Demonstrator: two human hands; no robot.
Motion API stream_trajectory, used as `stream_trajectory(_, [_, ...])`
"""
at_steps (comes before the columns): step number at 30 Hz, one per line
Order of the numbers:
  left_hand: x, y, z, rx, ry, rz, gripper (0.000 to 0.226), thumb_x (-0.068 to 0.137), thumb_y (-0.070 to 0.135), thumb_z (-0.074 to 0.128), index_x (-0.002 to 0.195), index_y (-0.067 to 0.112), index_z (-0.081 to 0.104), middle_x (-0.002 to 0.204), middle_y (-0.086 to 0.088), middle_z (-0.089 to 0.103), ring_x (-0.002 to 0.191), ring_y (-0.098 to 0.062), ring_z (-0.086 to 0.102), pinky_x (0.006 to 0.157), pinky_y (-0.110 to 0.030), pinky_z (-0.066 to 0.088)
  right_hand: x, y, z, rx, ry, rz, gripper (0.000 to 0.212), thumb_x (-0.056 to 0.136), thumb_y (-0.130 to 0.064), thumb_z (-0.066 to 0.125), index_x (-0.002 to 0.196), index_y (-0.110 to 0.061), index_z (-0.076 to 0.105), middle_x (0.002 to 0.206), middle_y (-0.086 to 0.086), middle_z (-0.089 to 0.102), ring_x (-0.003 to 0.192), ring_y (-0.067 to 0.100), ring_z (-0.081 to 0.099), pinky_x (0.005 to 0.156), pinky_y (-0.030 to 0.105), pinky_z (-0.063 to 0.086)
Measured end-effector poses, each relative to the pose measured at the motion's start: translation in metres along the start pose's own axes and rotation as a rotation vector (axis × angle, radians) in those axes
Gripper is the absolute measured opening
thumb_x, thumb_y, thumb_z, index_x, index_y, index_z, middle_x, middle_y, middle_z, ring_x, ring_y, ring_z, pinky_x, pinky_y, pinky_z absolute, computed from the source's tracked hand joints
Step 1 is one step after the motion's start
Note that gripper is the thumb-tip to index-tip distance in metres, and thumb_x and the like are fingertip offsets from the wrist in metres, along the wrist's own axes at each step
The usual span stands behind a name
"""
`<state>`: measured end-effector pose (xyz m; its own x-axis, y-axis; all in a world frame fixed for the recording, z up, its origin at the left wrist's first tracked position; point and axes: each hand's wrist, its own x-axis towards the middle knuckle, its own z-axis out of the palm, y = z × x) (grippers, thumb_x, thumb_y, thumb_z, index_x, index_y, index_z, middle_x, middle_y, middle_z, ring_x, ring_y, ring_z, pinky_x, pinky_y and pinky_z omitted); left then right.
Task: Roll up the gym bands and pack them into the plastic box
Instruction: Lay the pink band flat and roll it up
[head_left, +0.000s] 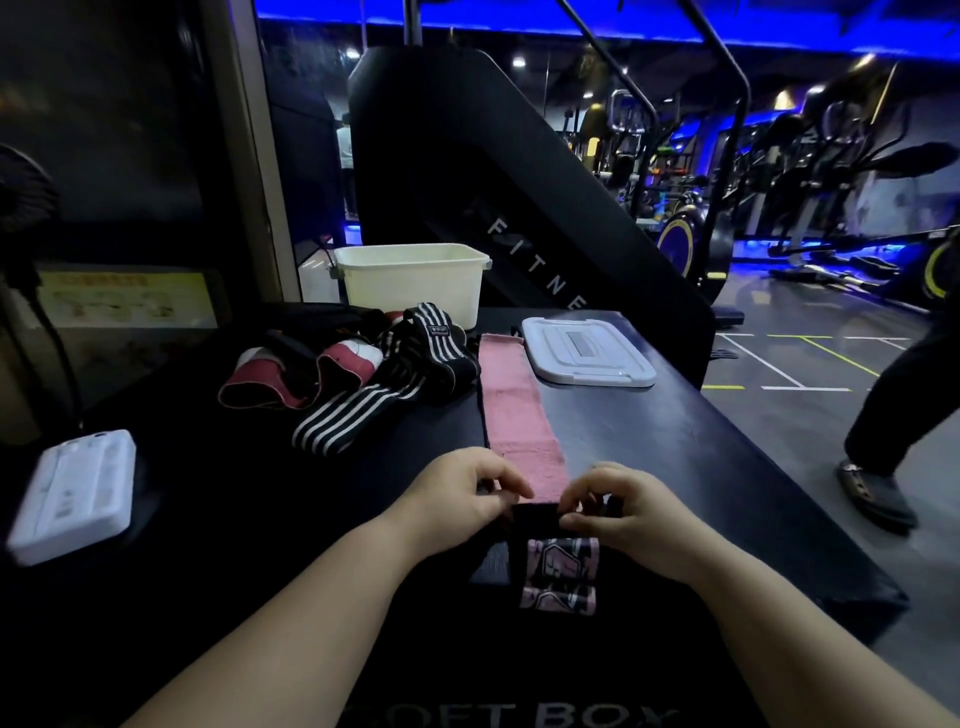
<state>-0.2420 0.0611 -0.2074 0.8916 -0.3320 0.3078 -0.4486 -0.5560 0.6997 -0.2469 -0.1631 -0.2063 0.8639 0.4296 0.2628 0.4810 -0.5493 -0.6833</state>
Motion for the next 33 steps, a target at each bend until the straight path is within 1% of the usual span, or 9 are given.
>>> stream_trajectory(7, [-0.010,0.003,0.000,-0.057,-0.088,0.024,0.017,0.084,0.008,0.072,0.094,0.022,0.076,0.093,0.006,0.060,0.082,0.003,0.056,0.083,-0.013,0.045,-0.013,-0.003,0.002,-0.008,-0.043,-0.029,0.028,0.063,-0.040,0.072,0.083,-0.058,0.065,0.082,-0.004,0.059,0.076,0.003,0.057,0.070,0.015,0.042])
stream_trajectory(11, [-0.016,0.006,-0.001,-0.076,-0.068,0.049,0.022,0.080,0.005,0.076,0.087,0.027,0.076,0.093,0.003,0.060,0.084,-0.004,0.058,0.085,-0.021,0.049,-0.016,-0.001,0.004,-0.058,-0.038,-0.057,0.051,0.067,-0.011,0.073,0.083,-0.059,0.065,0.085,-0.009,0.061,0.077,0.003,0.058,0.069,0.018,0.044])
stream_trajectory(14, [-0.023,0.008,-0.001,-0.110,-0.038,0.061,0.034,0.077,-0.005,0.072,0.083,0.029,0.076,0.088,0.011,0.062,0.083,-0.006,0.061,0.081,-0.018,0.049,-0.023,-0.007,0.007,-0.034,-0.046,-0.067,0.039,0.067,-0.022,0.069,0.081,-0.057,0.064,0.089,-0.012,0.062,0.074,0.005,0.058,0.069,0.022,0.046])
stream_trajectory(17, [-0.031,0.013,-0.001,-0.118,-0.110,0.073,0.044,0.078,-0.013,0.057,0.084,0.027,0.076,0.093,0.006,0.067,0.089,-0.005,0.064,0.086,-0.021,0.051,-0.032,-0.013,0.006,0.027,-0.075,-0.073,0.023,0.069,-0.033,0.066,0.085,-0.050,0.067,0.087,-0.009,0.065,0.077,0.012,0.059,0.071,0.025,0.047])
stream_trajectory(19, [-0.034,0.016,-0.002,-0.112,-0.181,0.079,0.047,0.077,-0.012,0.052,0.088,0.026,0.076,0.097,0.006,0.069,0.094,-0.005,0.065,0.090,-0.023,0.050,-0.036,-0.015,0.002,0.056,-0.116,-0.045,0.021,0.074,-0.026,0.067,0.090,-0.040,0.068,0.089,-0.008,0.066,0.081,0.014,0.061,0.074,0.025,0.047])
stream_trajectory(23, [-0.038,0.023,-0.007,-0.126,-0.297,0.000,0.041,0.065,0.010,0.051,0.095,0.022,0.077,0.106,0.013,0.063,0.101,0.001,0.060,0.090,-0.014,0.045,-0.042,-0.019,-0.004,0.121,-0.199,0.013,0.042,0.074,0.001,0.059,0.098,-0.031,0.069,0.097,-0.004,0.069,0.091,0.014,0.065,0.083,0.029,0.051])
stream_trajectory(28, [-0.036,0.032,-0.009,-0.167,-0.385,-0.026,0.033,0.073,0.024,0.055,0.096,0.015,0.077,0.102,0.013,0.061,0.094,0.002,0.058,0.085,-0.014,0.045,-0.045,-0.021,-0.006,0.196,-0.209,0.043,0.029,0.073,-0.031,0.065,0.100,-0.034,0.071,0.101,-0.004,0.069,0.095,0.014,0.064,0.086,0.029,0.049])
stream_trajectory(30, [-0.036,0.033,-0.008,-0.149,-0.374,-0.023,0.032,0.081,0.036,0.060,0.093,0.011,0.076,0.099,0.008,0.063,0.094,-0.006,0.060,0.087,-0.021,0.047,-0.044,-0.021,-0.003,0.199,-0.160,0.043,0.022,0.077,-0.033,0.069,0.099,-0.035,0.072,0.097,-0.006,0.070,0.091,0.012,0.065,0.084,0.030,0.050])
stream_trajectory(33, [-0.036,0.031,0.000,-0.087,-0.283,-0.034,0.015,0.084,0.041,0.069,0.082,0.026,0.073,0.092,0.007,0.066,0.089,-0.008,0.063,0.090,-0.033,0.051,-0.044,-0.022,0.001,0.219,-0.118,0.029,0.021,0.078,-0.031,0.071,0.099,-0.037,0.071,0.093,-0.004,0.071,0.084,0.016,0.065,0.080,0.033,0.051])
